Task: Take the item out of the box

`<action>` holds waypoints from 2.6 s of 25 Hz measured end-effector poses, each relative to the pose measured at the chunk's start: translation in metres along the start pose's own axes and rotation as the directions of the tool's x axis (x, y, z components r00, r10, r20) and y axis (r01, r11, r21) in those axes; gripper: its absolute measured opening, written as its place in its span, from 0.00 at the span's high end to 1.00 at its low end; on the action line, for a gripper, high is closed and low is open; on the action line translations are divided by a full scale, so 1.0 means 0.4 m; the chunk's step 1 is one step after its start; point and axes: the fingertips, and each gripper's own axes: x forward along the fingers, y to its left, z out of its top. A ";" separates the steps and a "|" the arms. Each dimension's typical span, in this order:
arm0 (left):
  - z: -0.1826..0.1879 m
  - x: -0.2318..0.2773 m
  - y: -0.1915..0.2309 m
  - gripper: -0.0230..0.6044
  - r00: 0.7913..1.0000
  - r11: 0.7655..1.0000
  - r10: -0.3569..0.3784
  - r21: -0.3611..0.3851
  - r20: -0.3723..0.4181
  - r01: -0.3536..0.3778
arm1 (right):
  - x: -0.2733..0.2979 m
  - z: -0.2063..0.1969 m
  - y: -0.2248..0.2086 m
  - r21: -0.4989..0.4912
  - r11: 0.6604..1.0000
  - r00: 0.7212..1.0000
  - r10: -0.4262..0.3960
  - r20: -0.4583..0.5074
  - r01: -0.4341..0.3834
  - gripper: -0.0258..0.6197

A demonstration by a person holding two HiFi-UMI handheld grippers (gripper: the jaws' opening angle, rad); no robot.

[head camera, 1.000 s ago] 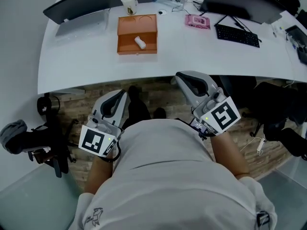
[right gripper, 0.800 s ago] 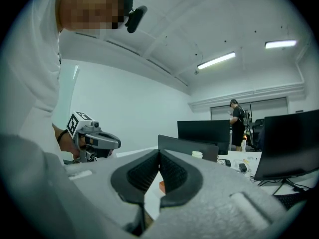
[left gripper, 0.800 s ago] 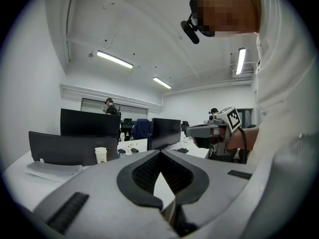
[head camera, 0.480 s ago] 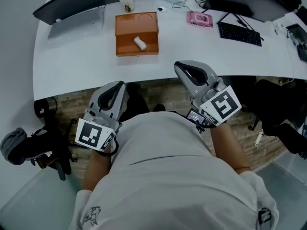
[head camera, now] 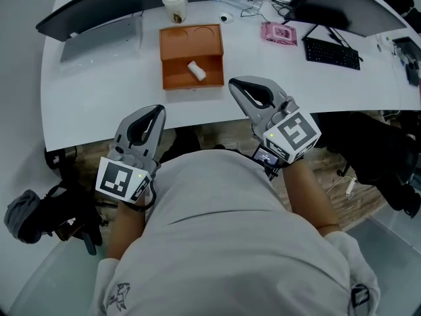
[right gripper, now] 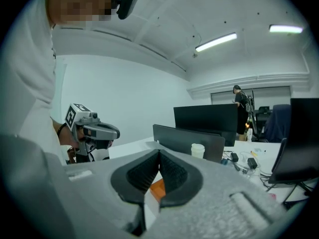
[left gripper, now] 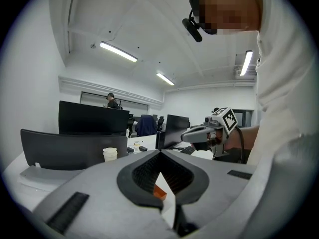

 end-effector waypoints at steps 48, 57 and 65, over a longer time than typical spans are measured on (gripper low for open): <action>-0.391 0.302 0.445 0.97 0.959 0.979 -0.159 -0.162 -0.237 0.122 | 0.556 -0.762 -0.195 0.320 0.937 0.679 0.145 -0.720 0.138 0.70; -0.443 0.305 0.454 0.97 0.949 0.972 -0.181 -0.197 -0.257 0.131 | 0.593 -0.804 -0.195 0.246 0.960 0.599 0.119 -0.792 0.135 0.70; -0.458 0.289 0.475 0.97 0.952 0.971 -0.165 -0.212 -0.258 0.111 | 0.613 -0.840 -0.176 0.218 0.968 0.526 0.123 -0.841 0.122 0.70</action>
